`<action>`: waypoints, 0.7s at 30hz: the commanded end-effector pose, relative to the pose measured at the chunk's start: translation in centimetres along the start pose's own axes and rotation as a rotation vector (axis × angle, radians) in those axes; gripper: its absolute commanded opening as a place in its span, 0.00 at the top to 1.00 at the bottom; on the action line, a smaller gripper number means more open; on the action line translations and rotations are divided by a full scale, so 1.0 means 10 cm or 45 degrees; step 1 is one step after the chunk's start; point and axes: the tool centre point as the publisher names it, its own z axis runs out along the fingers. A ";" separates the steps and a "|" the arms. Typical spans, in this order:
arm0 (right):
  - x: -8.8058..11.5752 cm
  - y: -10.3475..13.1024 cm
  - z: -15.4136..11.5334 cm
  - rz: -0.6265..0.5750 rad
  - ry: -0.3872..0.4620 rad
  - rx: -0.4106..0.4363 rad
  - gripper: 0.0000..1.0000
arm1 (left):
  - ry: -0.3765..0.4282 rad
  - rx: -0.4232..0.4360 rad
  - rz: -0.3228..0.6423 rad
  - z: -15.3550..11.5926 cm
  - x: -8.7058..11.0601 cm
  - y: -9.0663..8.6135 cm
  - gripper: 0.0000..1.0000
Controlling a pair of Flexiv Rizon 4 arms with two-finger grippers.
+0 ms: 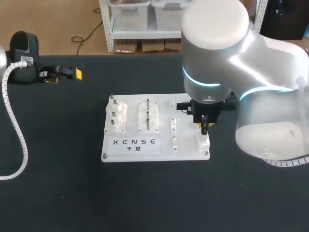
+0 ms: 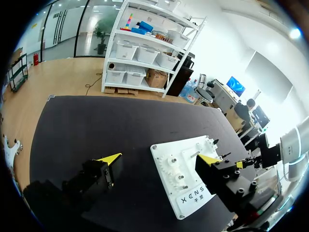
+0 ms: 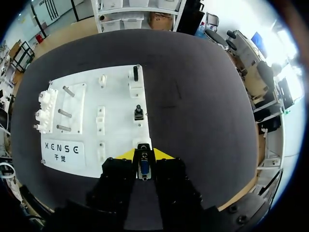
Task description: Insert the USB connector, Ethernet cable, and multi-pin plug into their matching sockets one by one.
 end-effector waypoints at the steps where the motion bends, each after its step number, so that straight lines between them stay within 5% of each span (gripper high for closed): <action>1: -0.01 0.00 0.02 -0.004 -0.004 -0.008 1.00 | 0.000 0.000 0.000 0.00 0.00 0.00 0.00; 21: 0.03 -0.02 -0.03 -0.041 0.009 -0.032 1.00 | 0.000 0.000 0.000 0.00 0.00 0.00 0.00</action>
